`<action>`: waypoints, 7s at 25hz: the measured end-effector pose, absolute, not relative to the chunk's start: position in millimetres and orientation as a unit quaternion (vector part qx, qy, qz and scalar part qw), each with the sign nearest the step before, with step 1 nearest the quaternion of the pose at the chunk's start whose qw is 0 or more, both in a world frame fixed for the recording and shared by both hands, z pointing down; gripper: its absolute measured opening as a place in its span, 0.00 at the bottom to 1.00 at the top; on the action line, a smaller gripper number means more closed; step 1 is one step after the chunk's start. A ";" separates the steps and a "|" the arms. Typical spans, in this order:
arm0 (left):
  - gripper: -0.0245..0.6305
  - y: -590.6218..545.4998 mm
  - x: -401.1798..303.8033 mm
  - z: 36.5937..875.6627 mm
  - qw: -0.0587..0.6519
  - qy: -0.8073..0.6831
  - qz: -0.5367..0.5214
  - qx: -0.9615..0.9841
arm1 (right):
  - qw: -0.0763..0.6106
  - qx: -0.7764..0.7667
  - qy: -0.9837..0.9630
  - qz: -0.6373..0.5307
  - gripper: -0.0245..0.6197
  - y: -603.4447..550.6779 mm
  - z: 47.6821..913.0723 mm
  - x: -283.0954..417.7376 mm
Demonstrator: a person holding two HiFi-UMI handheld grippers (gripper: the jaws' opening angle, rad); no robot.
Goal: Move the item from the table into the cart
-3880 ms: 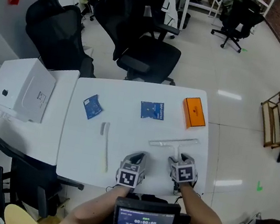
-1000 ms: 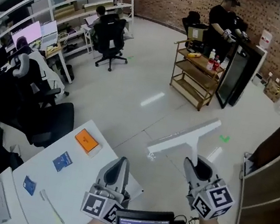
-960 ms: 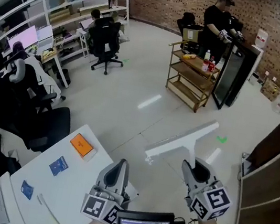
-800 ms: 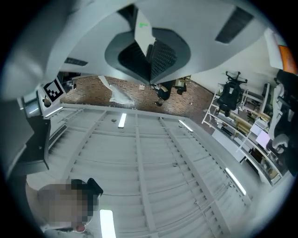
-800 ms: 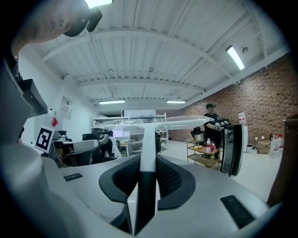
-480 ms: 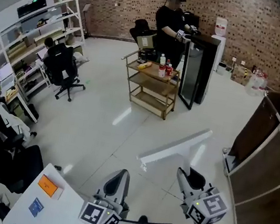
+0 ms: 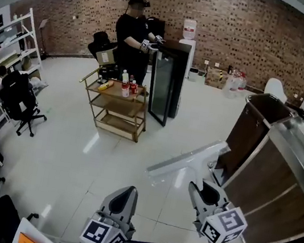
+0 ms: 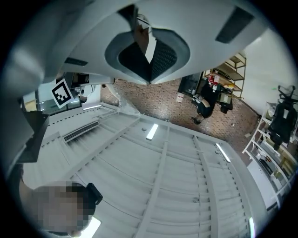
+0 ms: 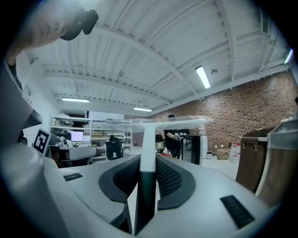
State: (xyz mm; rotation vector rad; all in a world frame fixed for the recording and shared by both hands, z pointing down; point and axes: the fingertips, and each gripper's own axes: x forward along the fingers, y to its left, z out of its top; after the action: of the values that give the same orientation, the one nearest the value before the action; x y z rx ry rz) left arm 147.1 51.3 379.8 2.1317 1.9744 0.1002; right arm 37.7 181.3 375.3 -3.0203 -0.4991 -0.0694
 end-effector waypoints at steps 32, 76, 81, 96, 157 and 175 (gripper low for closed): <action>0.04 883.7 -27.3 271.9 0.101 0.915 -0.021 0.390 | 0.034 -0.877 -0.478 0.032 0.14 912.5 265.9 -176.6; 0.04 1630.4 -503.2 231.9 0.031 0.988 0.035 0.146 | 0.190 -0.604 -0.772 -0.054 0.14 1609.4 315.5 -682.2; 0.04 1668.7 -536.2 257.3 0.010 0.991 0.052 0.120 | 0.217 -0.575 -0.785 -0.083 0.14 1656.9 357.1 -719.4; 0.04 1724.8 -578.3 312.6 -0.030 0.987 0.082 0.132 | 0.300 -0.551 -0.769 -0.124 0.14 1697.6 458.9 -730.6; 0.04 1669.5 -469.8 283.8 0.036 0.997 0.057 0.044 | 0.067 -0.691 -0.720 -0.018 0.04 1610.0 306.5 -565.7; 0.04 1400.1 -430.2 311.9 0.071 0.979 0.022 0.190 | -0.033 -0.753 -0.656 0.041 0.04 1305.2 313.8 -557.5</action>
State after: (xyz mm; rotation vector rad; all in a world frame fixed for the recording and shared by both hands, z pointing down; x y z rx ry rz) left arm -430.2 1400.1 311.9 0.5710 2.9437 0.0658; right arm -557.5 1305.2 313.8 -2.4181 -2.1044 0.1328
